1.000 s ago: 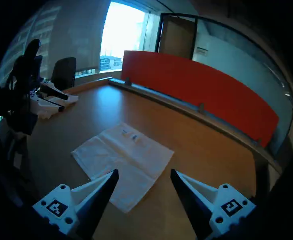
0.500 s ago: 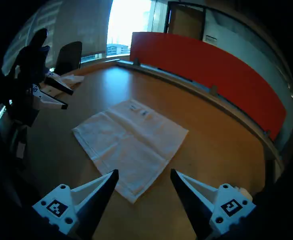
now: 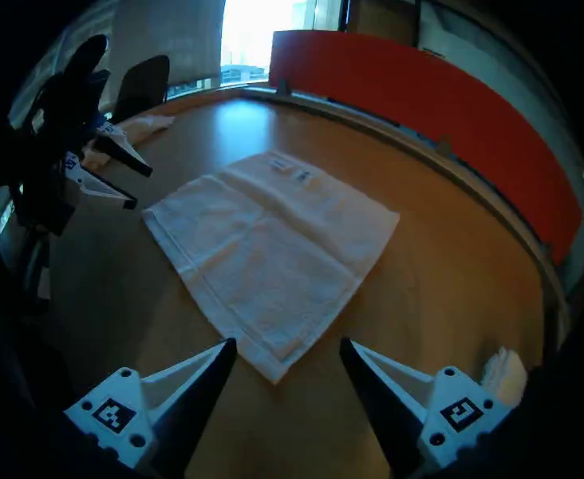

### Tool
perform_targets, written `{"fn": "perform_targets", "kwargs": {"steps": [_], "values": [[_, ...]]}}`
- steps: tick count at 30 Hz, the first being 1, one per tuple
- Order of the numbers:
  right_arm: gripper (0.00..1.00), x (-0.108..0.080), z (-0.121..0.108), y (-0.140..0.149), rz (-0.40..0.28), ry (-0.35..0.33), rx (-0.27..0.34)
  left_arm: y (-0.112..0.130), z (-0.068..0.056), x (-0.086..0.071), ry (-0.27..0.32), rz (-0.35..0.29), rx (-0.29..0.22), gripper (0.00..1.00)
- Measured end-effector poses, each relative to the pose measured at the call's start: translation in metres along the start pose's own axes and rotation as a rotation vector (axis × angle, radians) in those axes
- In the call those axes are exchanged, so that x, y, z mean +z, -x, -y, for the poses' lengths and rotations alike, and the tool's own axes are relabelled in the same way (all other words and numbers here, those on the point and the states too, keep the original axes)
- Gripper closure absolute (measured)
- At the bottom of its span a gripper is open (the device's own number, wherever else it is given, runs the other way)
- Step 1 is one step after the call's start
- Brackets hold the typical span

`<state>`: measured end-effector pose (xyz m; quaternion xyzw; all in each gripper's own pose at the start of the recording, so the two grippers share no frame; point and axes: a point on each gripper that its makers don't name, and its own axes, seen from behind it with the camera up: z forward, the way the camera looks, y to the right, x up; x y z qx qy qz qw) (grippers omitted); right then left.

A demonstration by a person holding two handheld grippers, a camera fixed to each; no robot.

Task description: Fold towel

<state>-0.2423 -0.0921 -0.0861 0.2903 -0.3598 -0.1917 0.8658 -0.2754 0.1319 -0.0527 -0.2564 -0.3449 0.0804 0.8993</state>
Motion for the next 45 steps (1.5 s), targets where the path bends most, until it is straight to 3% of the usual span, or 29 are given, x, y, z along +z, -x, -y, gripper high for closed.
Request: {"fn": "perform_targets", "kwargs": {"steps": [13,26,31,38,42,45], "values": [[0.08,0.009,0.005,0.023,0.066,-0.037,-0.004,0.03,-0.005,0.017,0.025,0.097,-0.006,0.04],[0.26,0.013,0.01,0.029,0.087,-0.079,0.027,0.04,-0.003,0.025,0.034,0.161,0.014,0.06],[0.34,0.014,0.01,0.03,0.089,-0.083,0.029,0.041,0.001,0.027,0.011,0.169,0.025,0.2],[0.6,0.014,0.014,0.029,0.093,-0.095,0.013,0.042,-0.001,0.028,0.006,0.175,0.048,0.26],[0.71,0.015,0.017,0.028,0.093,-0.101,0.008,0.043,0.0,0.027,-0.005,0.179,0.054,0.39],[0.77,0.016,0.018,0.028,0.095,-0.1,0.01,0.043,0.003,0.026,-0.015,0.181,0.037,0.57]]}}
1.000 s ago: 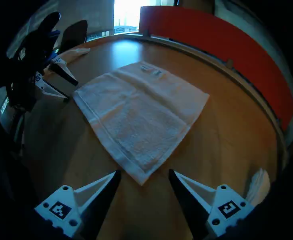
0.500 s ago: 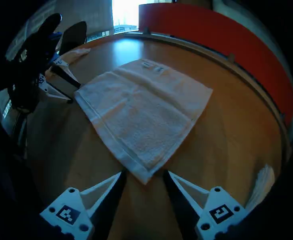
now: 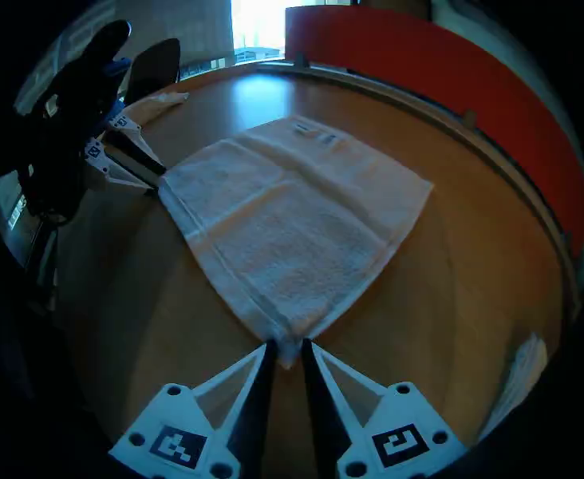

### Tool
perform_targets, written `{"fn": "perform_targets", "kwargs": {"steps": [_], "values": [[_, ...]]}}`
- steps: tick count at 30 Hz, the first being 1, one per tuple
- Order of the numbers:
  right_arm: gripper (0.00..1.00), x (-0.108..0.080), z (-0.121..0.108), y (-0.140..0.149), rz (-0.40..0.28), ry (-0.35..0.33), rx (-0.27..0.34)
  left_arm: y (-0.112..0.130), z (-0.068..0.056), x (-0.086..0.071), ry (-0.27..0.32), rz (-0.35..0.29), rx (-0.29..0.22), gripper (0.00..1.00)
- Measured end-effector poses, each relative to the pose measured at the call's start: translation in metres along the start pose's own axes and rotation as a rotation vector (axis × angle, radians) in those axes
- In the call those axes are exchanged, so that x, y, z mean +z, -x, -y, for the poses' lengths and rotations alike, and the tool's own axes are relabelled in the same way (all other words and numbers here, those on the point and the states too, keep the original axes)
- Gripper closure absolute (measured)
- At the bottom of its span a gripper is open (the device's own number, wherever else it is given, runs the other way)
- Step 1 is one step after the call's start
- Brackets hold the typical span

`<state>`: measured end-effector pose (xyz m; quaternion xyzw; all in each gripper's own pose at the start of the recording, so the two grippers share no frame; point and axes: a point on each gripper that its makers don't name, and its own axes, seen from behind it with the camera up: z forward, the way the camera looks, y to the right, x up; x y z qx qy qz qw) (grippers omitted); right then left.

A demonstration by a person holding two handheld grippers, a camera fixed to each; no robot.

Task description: Fold towel

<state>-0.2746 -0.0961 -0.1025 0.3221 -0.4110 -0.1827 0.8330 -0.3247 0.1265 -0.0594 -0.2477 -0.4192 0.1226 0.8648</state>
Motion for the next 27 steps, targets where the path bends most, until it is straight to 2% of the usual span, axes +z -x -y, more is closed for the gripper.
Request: {"fn": "perform_targets", "kwargs": {"steps": [3,7,12,18,27], "values": [[0.81,0.0,-0.001,0.0,0.001,0.002,0.002,0.0,0.002,-0.001,-0.007,0.001,-0.022,0.75],[0.85,-0.002,-0.002,0.0,-0.001,0.008,0.001,0.0,-0.001,-0.001,0.003,0.002,-0.033,0.84],[0.87,-0.006,-0.003,0.001,-0.001,0.017,0.001,0.0,-0.007,-0.002,0.008,0.001,-0.037,0.86],[0.88,-0.013,-0.004,-0.002,-0.011,0.018,0.006,-0.002,-0.012,-0.009,0.016,-0.002,-0.067,0.87],[0.88,-0.033,-0.001,-0.019,-0.051,0.008,0.013,-0.012,-0.013,-0.03,0.014,-0.016,-0.101,0.87]]}}
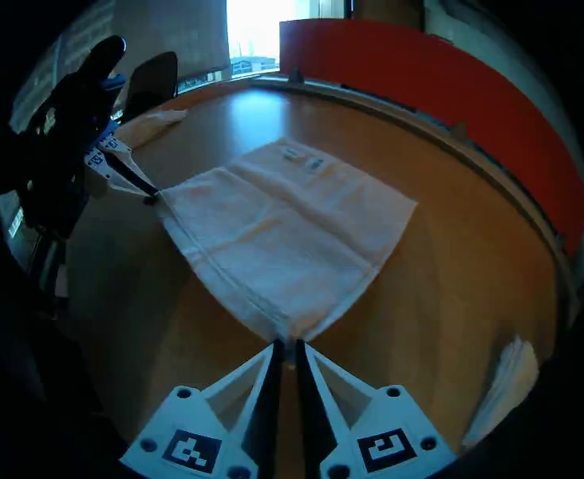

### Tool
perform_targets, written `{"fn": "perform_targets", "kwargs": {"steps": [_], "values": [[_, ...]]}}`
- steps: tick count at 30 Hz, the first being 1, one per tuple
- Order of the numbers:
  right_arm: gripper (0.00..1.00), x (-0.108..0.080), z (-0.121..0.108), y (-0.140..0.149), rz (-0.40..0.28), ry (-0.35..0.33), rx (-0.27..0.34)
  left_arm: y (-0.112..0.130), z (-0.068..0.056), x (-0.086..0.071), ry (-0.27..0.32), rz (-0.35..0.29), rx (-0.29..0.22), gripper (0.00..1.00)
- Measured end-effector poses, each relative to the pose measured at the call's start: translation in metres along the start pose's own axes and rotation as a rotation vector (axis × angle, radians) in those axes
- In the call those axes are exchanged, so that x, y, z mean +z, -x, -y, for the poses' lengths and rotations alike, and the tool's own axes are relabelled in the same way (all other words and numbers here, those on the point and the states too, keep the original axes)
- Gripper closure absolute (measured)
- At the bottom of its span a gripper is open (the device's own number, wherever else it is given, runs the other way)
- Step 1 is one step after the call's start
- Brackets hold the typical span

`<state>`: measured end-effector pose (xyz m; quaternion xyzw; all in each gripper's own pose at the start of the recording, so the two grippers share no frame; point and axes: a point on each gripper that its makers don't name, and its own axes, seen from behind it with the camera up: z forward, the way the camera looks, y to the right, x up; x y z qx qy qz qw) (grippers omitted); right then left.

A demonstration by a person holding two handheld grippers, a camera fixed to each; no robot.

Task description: Fold towel

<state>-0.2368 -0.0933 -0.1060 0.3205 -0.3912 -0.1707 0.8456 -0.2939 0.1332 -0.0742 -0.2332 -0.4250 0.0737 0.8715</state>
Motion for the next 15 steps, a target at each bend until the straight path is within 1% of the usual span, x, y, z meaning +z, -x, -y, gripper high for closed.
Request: {"fn": "perform_targets", "kwargs": {"steps": [5,15], "values": [[0.88,-0.015,0.004,-0.011,-0.02,-0.001,-0.008,-0.004,-0.004,-0.017,0.006,-0.001,-0.017,0.87],[0.88,-0.047,0.018,-0.03,-0.056,-0.009,-0.005,-0.012,-0.015,-0.055,0.012,-0.007,-0.032,0.87]]}}
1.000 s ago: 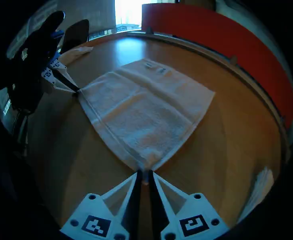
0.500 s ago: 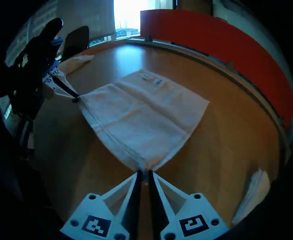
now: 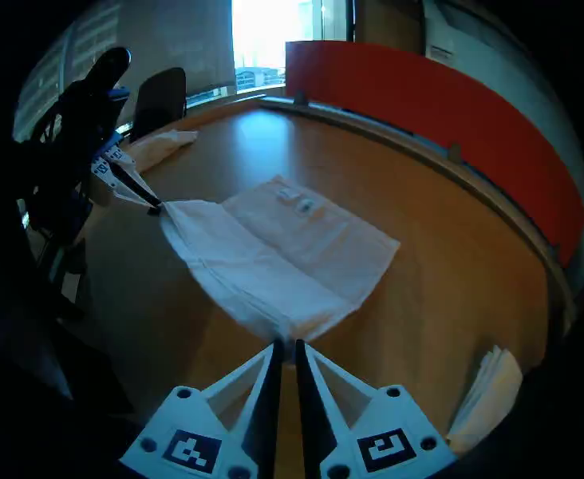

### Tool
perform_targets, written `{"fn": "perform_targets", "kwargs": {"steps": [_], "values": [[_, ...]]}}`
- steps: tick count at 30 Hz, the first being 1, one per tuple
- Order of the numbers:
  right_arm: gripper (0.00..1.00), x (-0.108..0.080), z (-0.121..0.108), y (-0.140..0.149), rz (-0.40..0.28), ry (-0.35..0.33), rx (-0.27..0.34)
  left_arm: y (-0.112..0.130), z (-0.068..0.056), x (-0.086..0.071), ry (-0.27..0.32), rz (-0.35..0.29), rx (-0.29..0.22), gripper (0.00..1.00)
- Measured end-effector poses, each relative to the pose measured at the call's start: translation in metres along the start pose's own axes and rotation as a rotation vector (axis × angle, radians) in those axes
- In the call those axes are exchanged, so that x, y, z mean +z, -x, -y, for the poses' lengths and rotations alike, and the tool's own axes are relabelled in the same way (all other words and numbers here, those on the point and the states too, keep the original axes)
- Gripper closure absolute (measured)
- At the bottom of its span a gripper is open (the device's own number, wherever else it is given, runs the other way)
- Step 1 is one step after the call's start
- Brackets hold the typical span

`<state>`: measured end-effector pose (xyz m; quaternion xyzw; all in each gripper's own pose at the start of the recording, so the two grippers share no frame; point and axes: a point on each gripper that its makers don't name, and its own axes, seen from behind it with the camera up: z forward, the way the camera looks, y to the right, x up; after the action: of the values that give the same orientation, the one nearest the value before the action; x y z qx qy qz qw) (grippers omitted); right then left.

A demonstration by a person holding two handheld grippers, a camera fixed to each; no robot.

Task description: Fold towel

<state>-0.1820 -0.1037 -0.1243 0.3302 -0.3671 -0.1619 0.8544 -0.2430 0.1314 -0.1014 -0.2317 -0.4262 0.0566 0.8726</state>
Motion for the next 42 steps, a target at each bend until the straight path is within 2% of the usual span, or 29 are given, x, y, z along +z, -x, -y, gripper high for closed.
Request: {"fn": "perform_targets", "kwargs": {"steps": [8,18,24,30,36,42], "values": [[0.88,-0.024,0.007,-0.009,-0.012,-0.005,0.012,0.0,-0.014,-0.027,0.024,0.005,-0.017,0.87],[0.88,-0.041,0.021,-0.01,-0.003,-0.024,0.008,0.007,-0.026,-0.048,0.045,0.024,-0.028,0.87],[0.88,-0.039,0.021,-0.013,-0.006,-0.033,0.019,0.008,-0.024,-0.045,0.043,0.029,-0.029,0.87],[0.88,-0.036,0.014,-0.019,-0.01,-0.029,0.014,-0.004,-0.019,-0.041,0.042,0.016,-0.028,0.87],[0.88,-0.025,0.002,-0.026,-0.013,-0.03,0.006,-0.022,-0.008,-0.03,0.035,0.0,-0.034,0.87],[0.88,-0.011,-0.02,-0.035,-0.016,-0.011,-0.009,-0.042,0.011,-0.015,0.017,-0.015,-0.036,0.87]]}}
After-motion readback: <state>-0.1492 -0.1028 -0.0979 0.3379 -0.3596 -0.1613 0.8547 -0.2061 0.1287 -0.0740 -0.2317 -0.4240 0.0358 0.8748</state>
